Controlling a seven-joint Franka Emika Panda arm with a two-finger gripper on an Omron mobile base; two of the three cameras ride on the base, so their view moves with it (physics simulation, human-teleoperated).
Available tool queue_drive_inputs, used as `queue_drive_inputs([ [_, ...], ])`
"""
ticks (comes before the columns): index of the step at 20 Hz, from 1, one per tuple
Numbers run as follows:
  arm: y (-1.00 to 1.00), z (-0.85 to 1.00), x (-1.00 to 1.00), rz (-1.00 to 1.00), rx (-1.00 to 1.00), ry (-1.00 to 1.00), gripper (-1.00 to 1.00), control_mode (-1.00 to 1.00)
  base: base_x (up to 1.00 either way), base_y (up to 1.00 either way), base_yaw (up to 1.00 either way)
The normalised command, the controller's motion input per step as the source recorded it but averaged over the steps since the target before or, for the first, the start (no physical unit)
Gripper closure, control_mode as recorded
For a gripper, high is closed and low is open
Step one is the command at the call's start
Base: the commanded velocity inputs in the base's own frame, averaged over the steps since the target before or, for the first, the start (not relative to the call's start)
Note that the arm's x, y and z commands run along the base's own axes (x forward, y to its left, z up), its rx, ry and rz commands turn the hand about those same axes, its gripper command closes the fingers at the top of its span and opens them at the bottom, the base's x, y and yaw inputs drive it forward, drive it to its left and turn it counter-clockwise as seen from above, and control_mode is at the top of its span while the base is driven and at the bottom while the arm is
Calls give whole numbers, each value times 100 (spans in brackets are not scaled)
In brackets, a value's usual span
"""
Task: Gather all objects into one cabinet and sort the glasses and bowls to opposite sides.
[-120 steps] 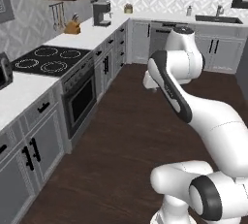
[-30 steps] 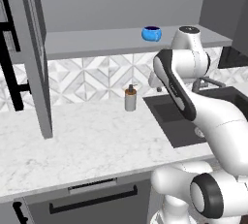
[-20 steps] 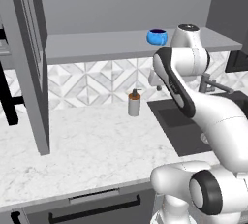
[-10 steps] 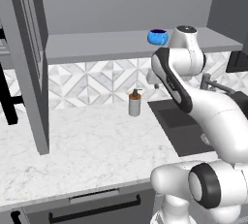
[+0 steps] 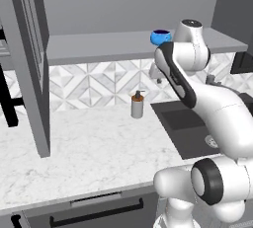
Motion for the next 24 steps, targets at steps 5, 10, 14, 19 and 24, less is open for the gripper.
queue_drive_inputs([
  [5,-5,45,-11,0,0,-5,-100,-100,0,0,0],
  [10,-11,47,0,0,0,-3,-100,-100,0,0,0],
  [14,-6,42,1,0,0,-10,-100,-100,0,0,0],
  [19,0,33,3,0,0,-32,-100,-100,0,0,0],
  [24,0,18,12,0,0,-27,-100,-100,0,0,0],
])
